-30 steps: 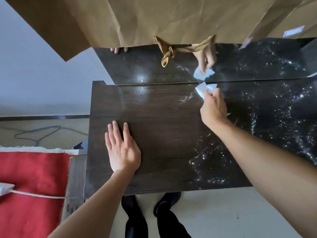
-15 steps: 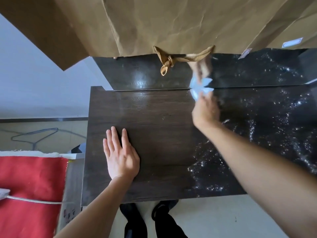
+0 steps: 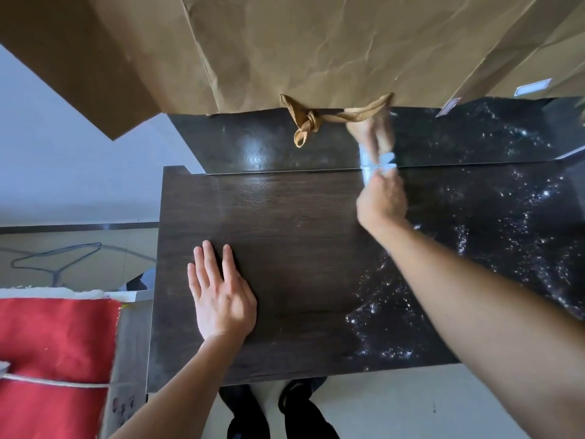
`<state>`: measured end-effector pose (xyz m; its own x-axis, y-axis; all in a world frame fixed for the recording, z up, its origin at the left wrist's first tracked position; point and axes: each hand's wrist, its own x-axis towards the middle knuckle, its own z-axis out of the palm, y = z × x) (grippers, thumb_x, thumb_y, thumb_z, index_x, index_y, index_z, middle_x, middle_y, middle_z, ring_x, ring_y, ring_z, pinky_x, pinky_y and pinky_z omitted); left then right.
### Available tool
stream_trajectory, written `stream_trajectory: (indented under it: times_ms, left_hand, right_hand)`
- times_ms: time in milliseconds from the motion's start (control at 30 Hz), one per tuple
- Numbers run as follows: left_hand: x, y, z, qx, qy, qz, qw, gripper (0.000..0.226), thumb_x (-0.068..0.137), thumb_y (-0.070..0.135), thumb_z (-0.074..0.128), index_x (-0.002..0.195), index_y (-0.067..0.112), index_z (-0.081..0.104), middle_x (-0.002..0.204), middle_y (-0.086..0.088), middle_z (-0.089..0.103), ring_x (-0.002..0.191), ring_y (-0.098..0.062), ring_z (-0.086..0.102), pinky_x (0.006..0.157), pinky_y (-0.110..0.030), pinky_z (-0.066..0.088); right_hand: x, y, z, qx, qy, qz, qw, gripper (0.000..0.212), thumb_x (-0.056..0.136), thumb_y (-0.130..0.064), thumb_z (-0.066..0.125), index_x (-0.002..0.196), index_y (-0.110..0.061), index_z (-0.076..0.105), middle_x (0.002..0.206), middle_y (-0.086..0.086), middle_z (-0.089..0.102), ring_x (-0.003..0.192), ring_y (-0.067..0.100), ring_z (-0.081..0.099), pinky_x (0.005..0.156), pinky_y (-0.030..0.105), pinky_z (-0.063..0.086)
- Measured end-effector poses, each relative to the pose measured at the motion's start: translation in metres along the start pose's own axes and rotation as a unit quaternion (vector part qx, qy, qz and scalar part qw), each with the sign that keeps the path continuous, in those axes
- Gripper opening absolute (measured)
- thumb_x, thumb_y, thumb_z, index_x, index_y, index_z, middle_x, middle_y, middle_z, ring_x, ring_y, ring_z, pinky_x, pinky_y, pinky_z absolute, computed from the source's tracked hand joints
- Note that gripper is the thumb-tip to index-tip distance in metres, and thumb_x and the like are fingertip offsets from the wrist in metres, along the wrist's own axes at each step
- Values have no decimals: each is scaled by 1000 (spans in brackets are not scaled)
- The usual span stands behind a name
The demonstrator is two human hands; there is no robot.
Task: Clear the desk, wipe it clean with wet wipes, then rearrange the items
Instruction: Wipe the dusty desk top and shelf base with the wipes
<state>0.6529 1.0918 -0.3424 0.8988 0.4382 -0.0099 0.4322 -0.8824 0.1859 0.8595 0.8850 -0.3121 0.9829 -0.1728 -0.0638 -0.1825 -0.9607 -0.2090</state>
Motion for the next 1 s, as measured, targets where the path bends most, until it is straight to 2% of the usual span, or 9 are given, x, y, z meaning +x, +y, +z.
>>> stream_trajectory:
  times_ms: [67,133,200,400,533,633,800,900,1000]
  left_hand:
    - [1,0,0,-1,3,3,1000,55,87,21,27,137,3,43,149,-26,29,141,-40,20,115,-51,15]
    - [1,-1,0,-4,4,3,1000,55,87,21,27,137,3,43,149,-26,29,140,-39,21,115,-51,15]
    - [0,-1,1,-5,3,4,1000,55,87,21,27,137,4,43,149,-25,29,141,-39,20,115,-51,14]
    - [0,-3,2,-17,2,15,1000,54,88,20,27,137,2,43,148,-27,30,140,-41,21,115,-52,15]
    - [1,-4,2,-33,5,20,999,53,88,19,26,135,1,45,147,-26,32,140,-40,23,115,-52,15]
    - [5,-6,0,-55,6,36,998,53,87,17,27,134,1,47,147,-23,35,140,-38,26,115,-50,15]
    - [11,-16,-6,-84,-10,74,994,56,82,10,28,132,0,49,147,-21,37,139,-37,28,116,-47,16]
    - [9,-30,-13,-95,-39,126,987,59,77,2,34,133,-1,49,147,-24,35,139,-40,26,116,-48,17]
    - [-2,-56,-19,-76,-50,173,981,65,70,-3,37,134,0,49,146,-24,35,138,-40,29,115,-47,20]
  right_hand:
    - [-34,-45,16,47,-23,-123,991,35,88,-4,45,122,-8,52,120,17,47,104,35,47,81,42,44]
    - [-72,-66,28,67,-62,-288,953,45,80,4,48,120,-13,55,109,16,50,93,35,47,75,44,44]
    - [-68,-53,31,83,-89,-358,926,52,74,10,52,118,-17,61,96,12,50,87,32,47,70,41,45]
    - [-7,-10,21,82,-12,-216,973,48,81,9,51,118,-19,64,99,16,49,92,36,48,76,44,45]
    - [-68,-38,32,100,-33,-316,943,53,70,15,51,108,-18,67,88,11,48,79,31,45,68,43,45]
    - [-126,-17,31,124,-67,-395,908,47,74,10,51,107,-19,68,83,8,49,73,27,46,63,39,43]
    - [-239,44,21,120,-134,-456,871,48,81,1,51,120,-27,58,87,1,47,75,19,44,63,31,40]
    - [-271,58,13,128,-202,-462,854,44,81,2,54,114,-26,63,84,-1,43,78,17,42,64,29,41]
    - [-240,37,12,164,-142,-330,919,38,80,0,50,105,-22,68,86,3,47,82,21,49,66,37,49]
